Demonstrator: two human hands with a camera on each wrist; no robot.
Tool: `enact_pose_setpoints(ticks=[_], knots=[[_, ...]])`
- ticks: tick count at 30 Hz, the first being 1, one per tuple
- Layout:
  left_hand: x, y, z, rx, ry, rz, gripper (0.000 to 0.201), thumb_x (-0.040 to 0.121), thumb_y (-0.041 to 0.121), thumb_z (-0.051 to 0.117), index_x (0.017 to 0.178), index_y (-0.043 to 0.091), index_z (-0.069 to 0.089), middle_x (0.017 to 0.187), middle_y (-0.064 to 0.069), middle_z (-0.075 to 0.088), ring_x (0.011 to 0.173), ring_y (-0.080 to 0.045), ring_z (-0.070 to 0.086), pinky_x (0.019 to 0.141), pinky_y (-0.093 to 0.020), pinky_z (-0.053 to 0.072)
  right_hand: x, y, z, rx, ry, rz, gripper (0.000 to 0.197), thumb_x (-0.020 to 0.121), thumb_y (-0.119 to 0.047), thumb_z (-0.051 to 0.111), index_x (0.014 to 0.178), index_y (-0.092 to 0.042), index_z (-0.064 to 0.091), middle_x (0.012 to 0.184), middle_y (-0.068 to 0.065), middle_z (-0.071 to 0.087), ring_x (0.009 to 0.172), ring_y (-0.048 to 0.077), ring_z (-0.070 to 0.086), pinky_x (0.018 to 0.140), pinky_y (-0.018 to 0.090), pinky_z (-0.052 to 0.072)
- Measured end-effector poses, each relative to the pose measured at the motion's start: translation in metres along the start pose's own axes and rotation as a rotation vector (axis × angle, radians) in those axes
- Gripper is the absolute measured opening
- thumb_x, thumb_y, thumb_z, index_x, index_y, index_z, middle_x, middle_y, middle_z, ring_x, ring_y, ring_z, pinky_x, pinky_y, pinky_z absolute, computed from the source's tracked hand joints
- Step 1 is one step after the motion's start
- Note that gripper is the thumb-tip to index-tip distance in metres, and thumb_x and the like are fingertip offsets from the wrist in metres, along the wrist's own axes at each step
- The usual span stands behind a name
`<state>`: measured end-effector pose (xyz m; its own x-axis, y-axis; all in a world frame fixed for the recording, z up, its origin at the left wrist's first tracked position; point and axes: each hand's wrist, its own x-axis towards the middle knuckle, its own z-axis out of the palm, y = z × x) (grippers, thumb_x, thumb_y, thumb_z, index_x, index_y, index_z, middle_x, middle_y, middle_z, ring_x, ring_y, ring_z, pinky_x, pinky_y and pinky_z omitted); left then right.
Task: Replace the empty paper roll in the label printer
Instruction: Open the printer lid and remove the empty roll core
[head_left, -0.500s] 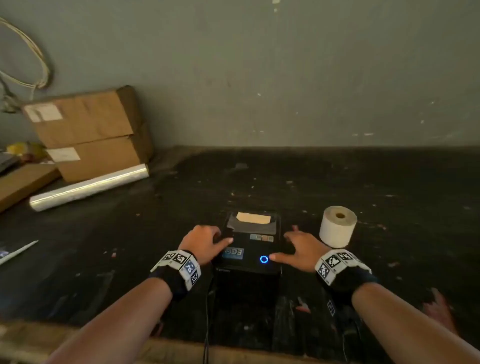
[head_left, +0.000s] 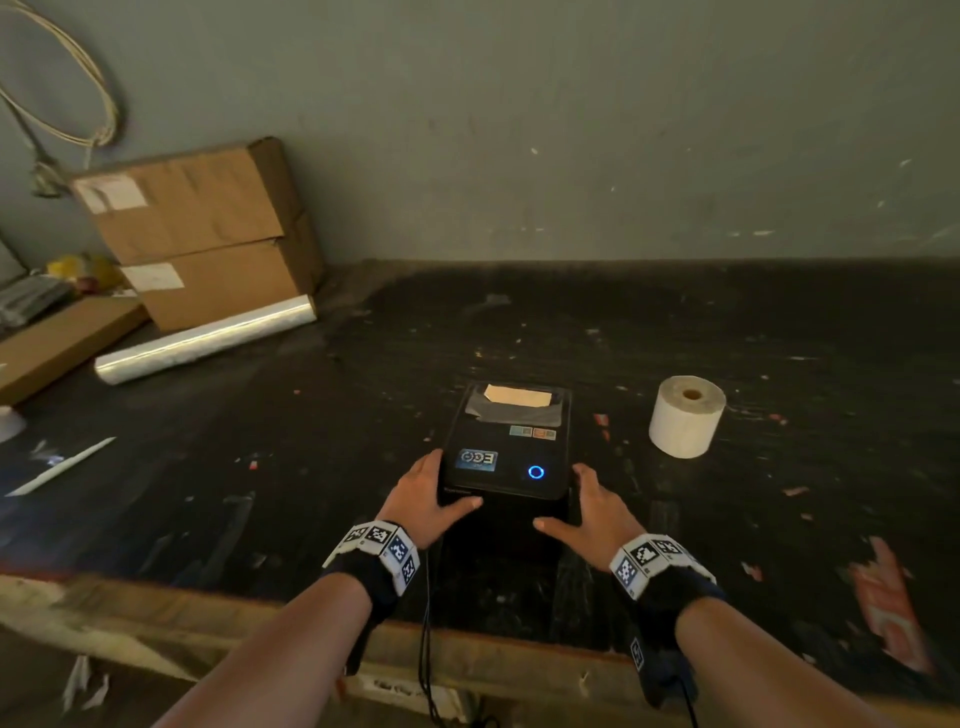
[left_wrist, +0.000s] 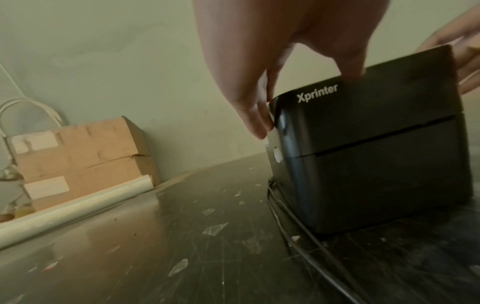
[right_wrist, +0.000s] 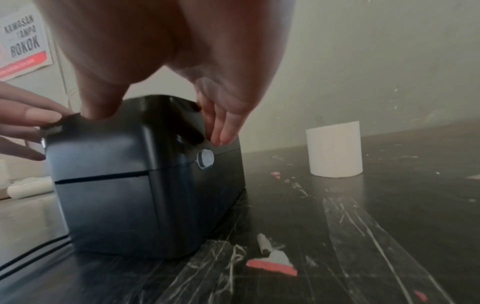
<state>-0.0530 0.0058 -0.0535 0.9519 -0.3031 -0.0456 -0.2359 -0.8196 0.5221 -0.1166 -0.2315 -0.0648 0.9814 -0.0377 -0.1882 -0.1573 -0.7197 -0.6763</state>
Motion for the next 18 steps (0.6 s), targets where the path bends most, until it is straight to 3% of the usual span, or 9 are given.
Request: enact_pose_setpoints(ticks=[8,12,18], knots=[[0.019,-0.005,-0.002,-0.175,-0.121,0.003,0.097,0.074,0.041,0.076,0.145,0.013,0.018,0.142,-0.008,0.047,0.128,-0.021,0.049,0.103,-0.029,0.039,0.014,-0.006,0.011,0.062,0.058,0.044,0.087,0.077,-0.049,0.069,0.142,-0.014,0.022,0.142,0.007,0.047,0.126,0.021,0.050,0.100,0.032,0.042],[0.028,-0.009,-0.004,-0.208,-0.156,0.035,0.097,0.073,0.039,0.078,0.145,0.012,0.018,0.142,-0.006,0.047,0.128,-0.020,0.048,0.096,-0.022,0.035,0.015,-0.010,0.011,0.032,0.054,0.052,0.090,0.077,-0.051,0.068,0.143,-0.015,0.018,0.141,0.008,0.048,0.125,0.022,0.051,0.100,0.031,0.041],[0.037,-0.025,0.003,-0.323,-0.162,0.111,0.095,0.063,0.048,0.081,0.138,0.025,0.027,0.135,0.002,0.054,0.122,-0.014,0.053,0.097,-0.025,0.041,0.016,-0.014,0.009,-0.025,0.022,0.101,0.095,0.078,-0.052,0.066,0.146,-0.015,0.012,0.144,0.009,0.045,0.127,0.023,0.049,0.104,0.034,0.039]])
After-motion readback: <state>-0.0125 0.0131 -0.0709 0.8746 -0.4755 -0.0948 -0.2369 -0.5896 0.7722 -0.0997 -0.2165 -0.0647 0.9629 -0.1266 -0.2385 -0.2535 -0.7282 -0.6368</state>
